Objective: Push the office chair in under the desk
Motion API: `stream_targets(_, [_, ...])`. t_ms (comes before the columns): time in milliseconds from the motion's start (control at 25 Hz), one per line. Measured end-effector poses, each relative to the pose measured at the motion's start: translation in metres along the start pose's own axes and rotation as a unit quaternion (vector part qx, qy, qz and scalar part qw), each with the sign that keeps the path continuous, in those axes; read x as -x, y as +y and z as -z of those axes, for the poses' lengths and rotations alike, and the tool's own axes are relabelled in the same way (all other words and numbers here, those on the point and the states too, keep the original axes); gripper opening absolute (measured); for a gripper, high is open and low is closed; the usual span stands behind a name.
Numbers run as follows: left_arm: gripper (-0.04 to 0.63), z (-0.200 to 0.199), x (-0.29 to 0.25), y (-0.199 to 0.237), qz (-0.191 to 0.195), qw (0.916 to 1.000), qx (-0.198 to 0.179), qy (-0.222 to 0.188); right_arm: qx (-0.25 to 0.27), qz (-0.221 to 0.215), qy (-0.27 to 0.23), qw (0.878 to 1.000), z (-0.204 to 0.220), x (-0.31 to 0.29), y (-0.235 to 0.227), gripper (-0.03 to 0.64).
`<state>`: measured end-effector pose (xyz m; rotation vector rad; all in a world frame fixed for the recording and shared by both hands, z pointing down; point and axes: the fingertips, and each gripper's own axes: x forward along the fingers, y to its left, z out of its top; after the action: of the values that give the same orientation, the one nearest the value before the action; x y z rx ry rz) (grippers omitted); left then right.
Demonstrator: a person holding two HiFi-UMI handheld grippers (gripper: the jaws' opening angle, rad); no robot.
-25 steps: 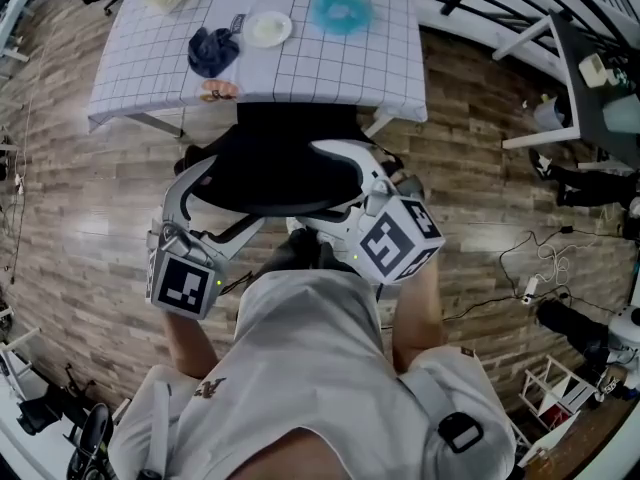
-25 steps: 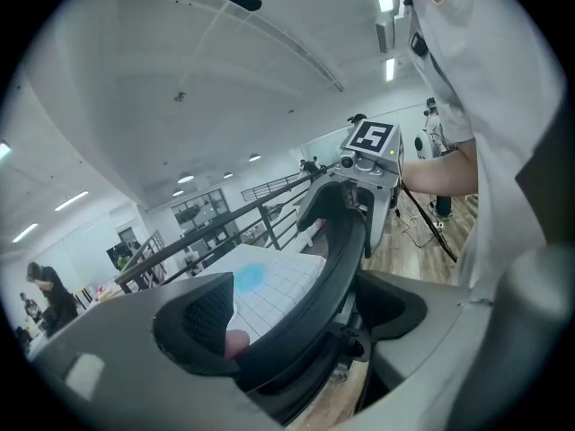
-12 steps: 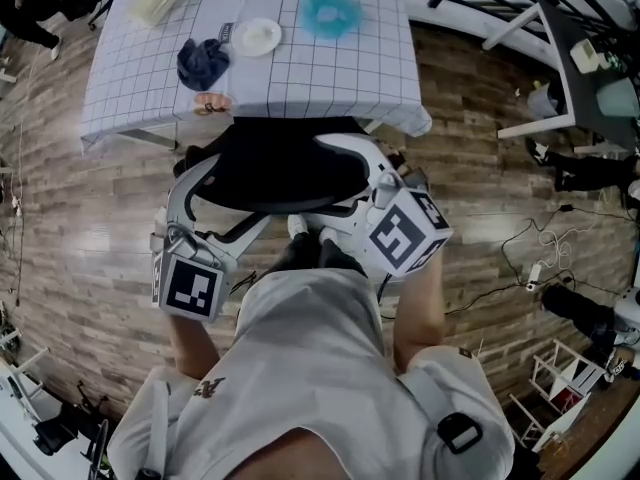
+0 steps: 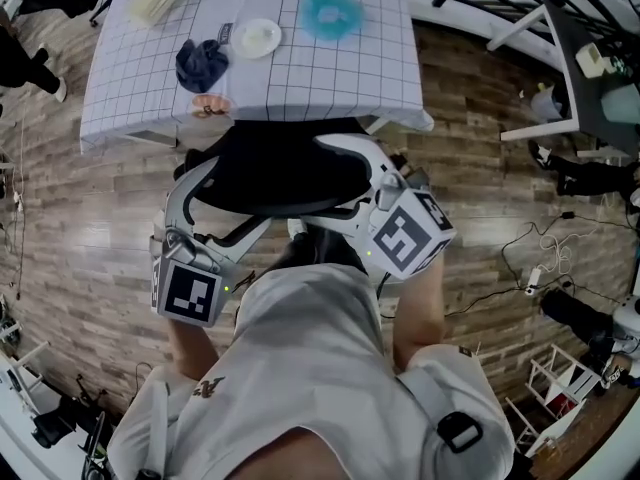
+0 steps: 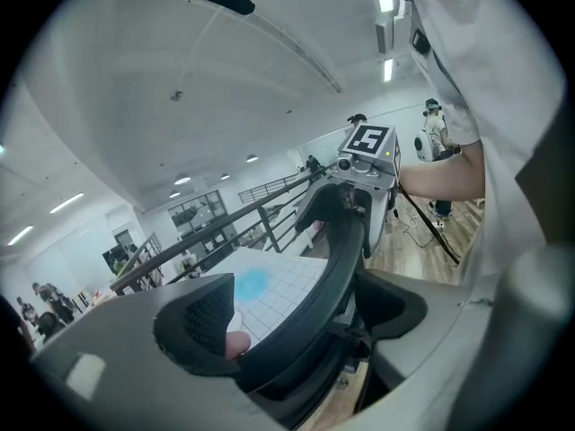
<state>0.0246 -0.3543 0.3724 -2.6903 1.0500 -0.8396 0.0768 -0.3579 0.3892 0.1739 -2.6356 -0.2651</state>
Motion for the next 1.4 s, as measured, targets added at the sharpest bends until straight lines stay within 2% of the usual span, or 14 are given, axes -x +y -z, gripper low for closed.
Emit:
stream_targets(600, [0.423, -0.014, -0.023, 0.010, -0.017, 0.9998, 0.008, -0.002, 0.005, -0.011, -0.021, 1.000, 0.007, 0.011, -0.027, 0.430])
stream_targets(1040, [0.417, -0.010, -0.045, 0.021, -0.030, 0.9993, 0.006, 0.021, 0.031, -0.030, 0.006, 0.999, 0.020, 0.006, -0.048, 0.423])
stream_targets(1400, [0.426, -0.013, -0.054, 0.038, -0.036, 0.9991, 0.013, 0.018, 0.031, -0.029, -0.009, 0.999, 0.019, 0.001, -0.064, 0.416])
